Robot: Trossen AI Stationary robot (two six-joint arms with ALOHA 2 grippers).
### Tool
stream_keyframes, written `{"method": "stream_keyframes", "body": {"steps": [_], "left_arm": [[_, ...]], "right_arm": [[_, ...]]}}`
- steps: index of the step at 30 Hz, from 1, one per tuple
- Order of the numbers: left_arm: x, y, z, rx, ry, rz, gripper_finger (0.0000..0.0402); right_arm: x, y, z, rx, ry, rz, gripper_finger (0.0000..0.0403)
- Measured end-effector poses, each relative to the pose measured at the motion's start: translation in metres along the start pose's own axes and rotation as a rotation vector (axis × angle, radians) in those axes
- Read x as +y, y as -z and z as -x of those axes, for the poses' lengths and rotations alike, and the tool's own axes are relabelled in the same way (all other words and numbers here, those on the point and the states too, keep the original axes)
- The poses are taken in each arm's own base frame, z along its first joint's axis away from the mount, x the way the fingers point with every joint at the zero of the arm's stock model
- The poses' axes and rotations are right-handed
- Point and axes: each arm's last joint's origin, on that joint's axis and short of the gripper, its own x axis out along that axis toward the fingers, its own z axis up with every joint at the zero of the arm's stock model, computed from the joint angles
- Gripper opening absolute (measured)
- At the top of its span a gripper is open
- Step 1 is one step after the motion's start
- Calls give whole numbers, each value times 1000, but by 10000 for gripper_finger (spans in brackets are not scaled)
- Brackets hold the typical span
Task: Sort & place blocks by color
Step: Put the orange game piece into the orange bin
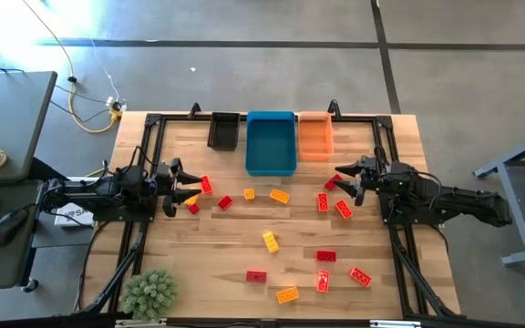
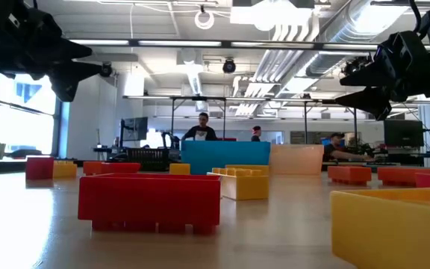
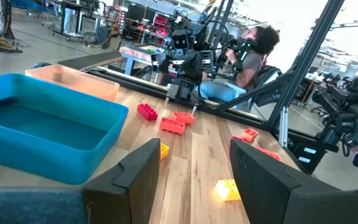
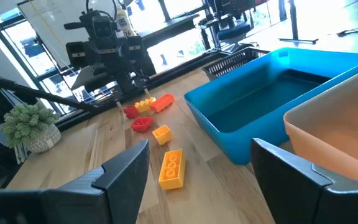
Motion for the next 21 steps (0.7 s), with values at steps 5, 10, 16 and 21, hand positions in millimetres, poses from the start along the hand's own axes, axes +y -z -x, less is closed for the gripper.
{"method": "stream_keyframes", "body": {"steps": [5,10,16,21], "left_arm": [[0,0,0,0,0,0,184],[0,0,0,0,0,0,184],[0,0,0,0,0,0,184],[0,0,0,0,0,0,184]], "right_arm": [[0,-2,0,-27,26,-107,265],[-3,-3,0,-80,112,-234,265],[-1,-10,1,-157,98,-242,265],[2,-22,3,-296,80,-299,265]]}}
